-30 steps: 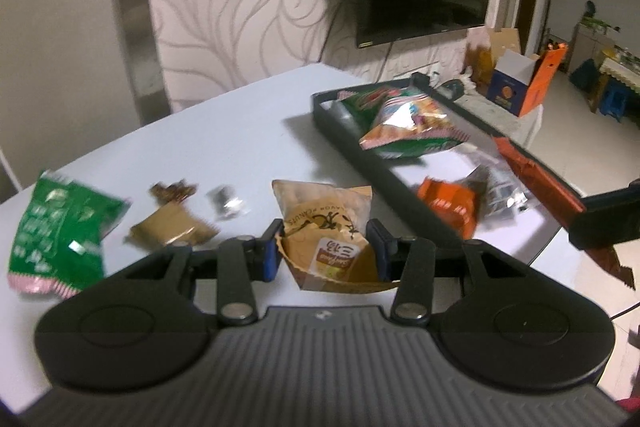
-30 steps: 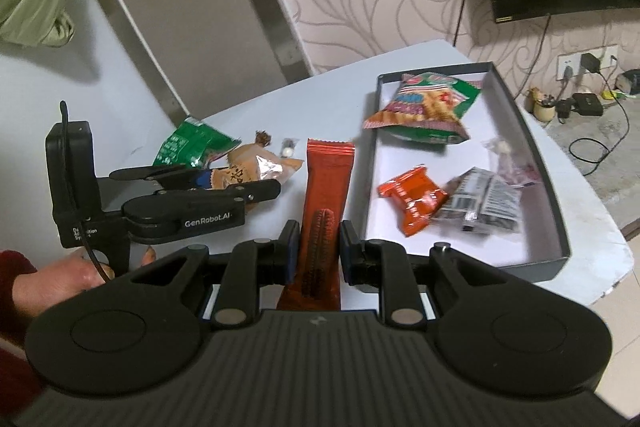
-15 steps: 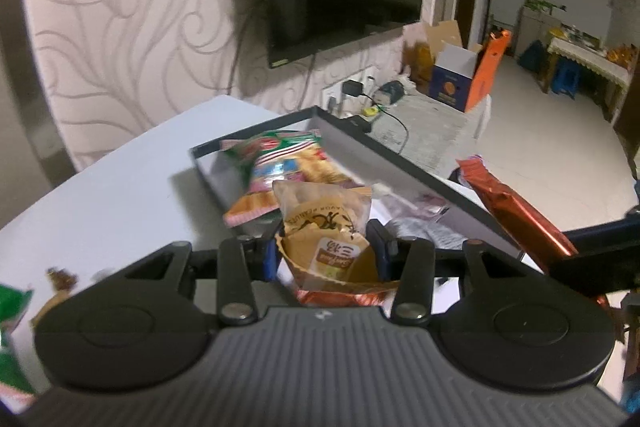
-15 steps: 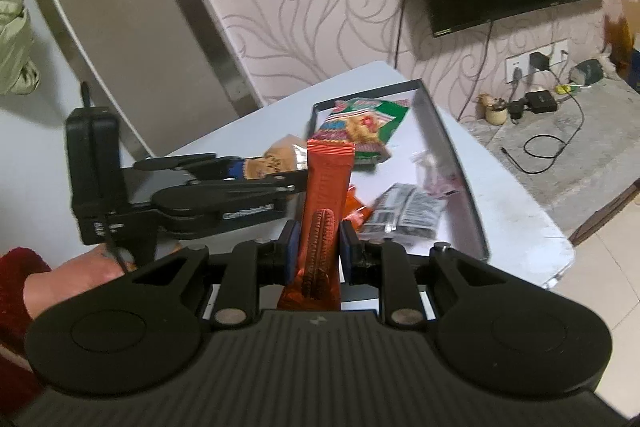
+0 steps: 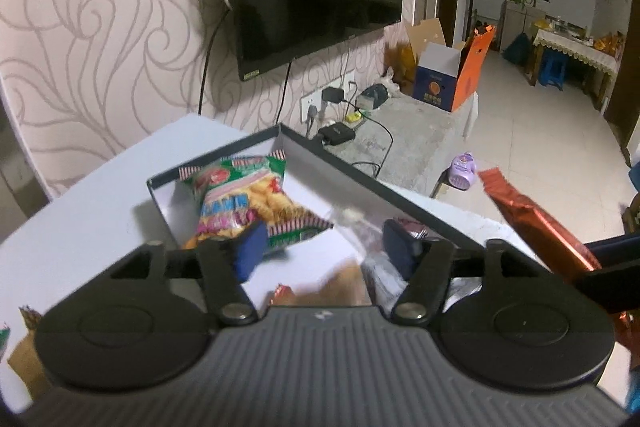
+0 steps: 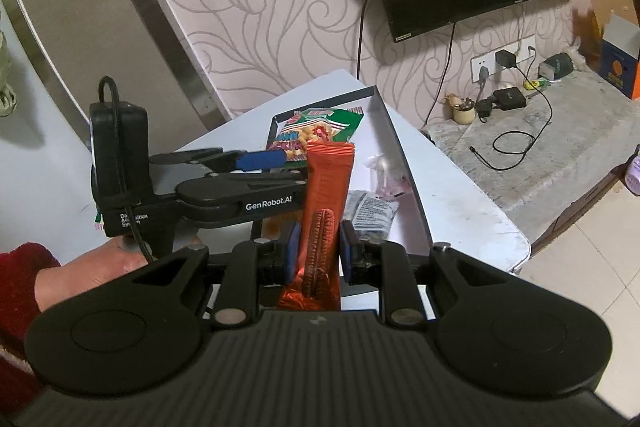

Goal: Organize snacks
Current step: 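Open left gripper to drop the pastry bag into the box while right lowers the red stick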

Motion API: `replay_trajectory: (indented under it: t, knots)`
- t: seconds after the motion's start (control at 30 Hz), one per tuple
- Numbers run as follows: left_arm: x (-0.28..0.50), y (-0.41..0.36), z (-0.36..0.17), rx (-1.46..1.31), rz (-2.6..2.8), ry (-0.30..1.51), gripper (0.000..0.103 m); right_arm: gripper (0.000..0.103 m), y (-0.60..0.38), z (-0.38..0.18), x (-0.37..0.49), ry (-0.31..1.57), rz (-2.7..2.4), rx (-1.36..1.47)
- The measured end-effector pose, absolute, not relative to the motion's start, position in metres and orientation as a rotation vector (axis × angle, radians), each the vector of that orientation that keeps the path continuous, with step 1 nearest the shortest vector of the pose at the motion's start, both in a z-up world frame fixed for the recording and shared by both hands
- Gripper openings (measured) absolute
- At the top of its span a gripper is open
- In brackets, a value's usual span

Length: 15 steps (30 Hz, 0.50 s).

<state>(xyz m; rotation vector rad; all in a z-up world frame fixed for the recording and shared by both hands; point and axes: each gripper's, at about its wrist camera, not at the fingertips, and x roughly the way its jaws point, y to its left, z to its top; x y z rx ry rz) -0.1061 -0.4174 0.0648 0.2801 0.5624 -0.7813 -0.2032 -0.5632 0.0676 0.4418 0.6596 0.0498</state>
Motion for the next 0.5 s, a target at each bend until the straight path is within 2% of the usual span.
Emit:
replay_trajectory:
  t: [0.5]
  knots:
    - [-0.111,-0.378,0.082,0.198,-0.748,0.55,0.07,0.025,-0.559,0.06,-0.179,0.685,0.062,0.406]
